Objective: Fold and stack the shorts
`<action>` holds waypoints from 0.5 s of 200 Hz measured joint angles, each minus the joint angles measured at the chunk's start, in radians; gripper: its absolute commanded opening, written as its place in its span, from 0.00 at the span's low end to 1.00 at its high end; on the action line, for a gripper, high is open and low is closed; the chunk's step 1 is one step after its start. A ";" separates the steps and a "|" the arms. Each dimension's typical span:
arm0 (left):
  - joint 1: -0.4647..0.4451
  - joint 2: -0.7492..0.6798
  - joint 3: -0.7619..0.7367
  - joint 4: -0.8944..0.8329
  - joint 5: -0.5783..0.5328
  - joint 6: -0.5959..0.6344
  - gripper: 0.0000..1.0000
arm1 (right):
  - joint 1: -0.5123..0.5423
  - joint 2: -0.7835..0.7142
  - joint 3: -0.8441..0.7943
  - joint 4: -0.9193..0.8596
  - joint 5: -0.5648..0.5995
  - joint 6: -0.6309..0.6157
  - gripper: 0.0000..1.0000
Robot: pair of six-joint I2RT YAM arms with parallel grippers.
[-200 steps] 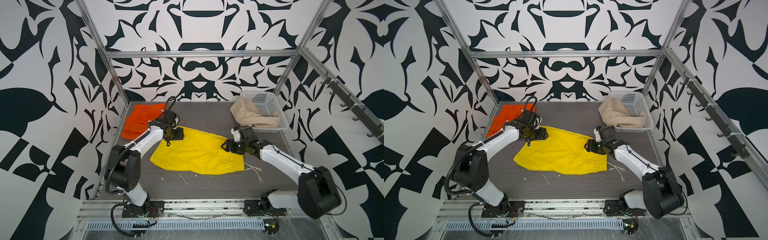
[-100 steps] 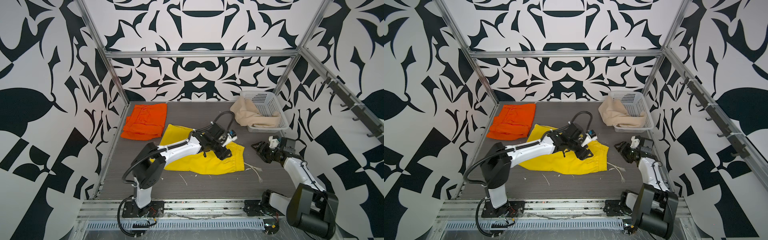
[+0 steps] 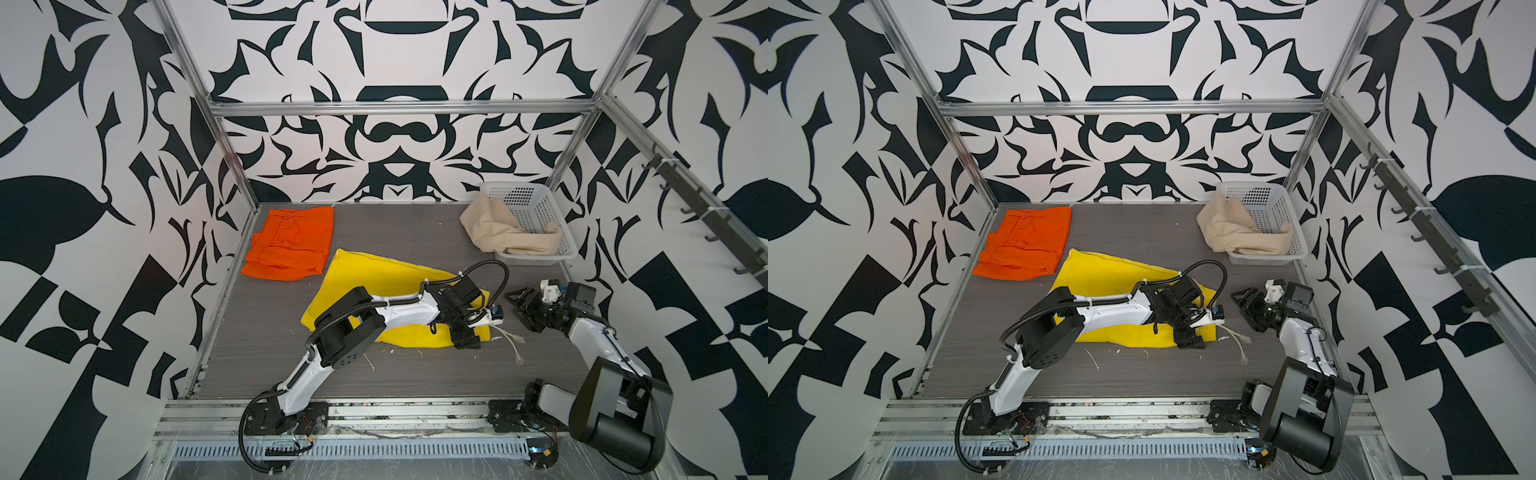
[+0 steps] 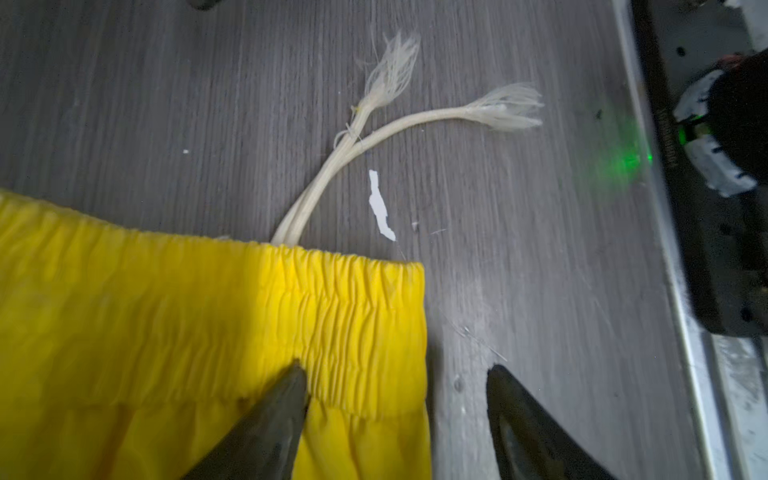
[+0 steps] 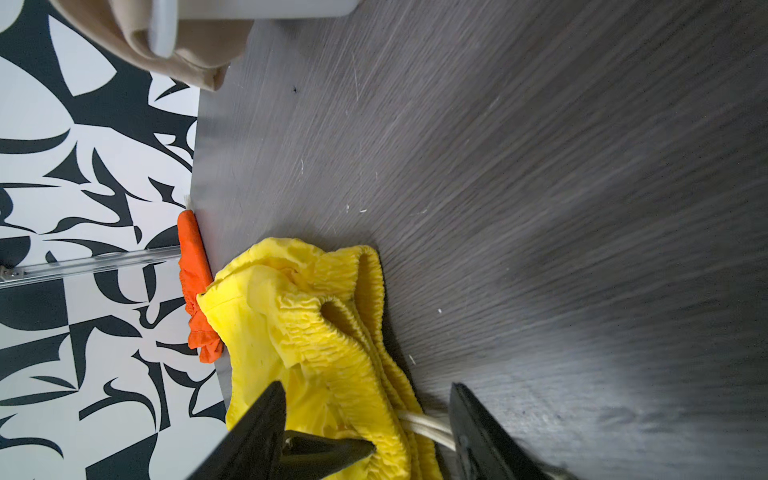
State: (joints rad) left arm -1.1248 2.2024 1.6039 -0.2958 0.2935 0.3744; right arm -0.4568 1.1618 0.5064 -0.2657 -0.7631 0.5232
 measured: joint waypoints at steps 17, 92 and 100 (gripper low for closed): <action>-0.006 0.001 -0.009 0.033 -0.050 0.011 0.71 | 0.000 0.000 -0.005 -0.004 -0.001 -0.002 0.67; -0.014 -0.011 -0.116 0.262 -0.186 -0.026 0.16 | 0.000 -0.029 -0.030 -0.048 -0.033 0.003 0.67; -0.013 -0.014 -0.121 0.273 -0.188 -0.039 0.15 | 0.000 -0.035 -0.037 -0.048 -0.041 0.006 0.67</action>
State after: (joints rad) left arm -1.1378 2.1883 1.4826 -0.0231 0.1059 0.3351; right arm -0.4572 1.1267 0.4694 -0.3138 -0.8043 0.5293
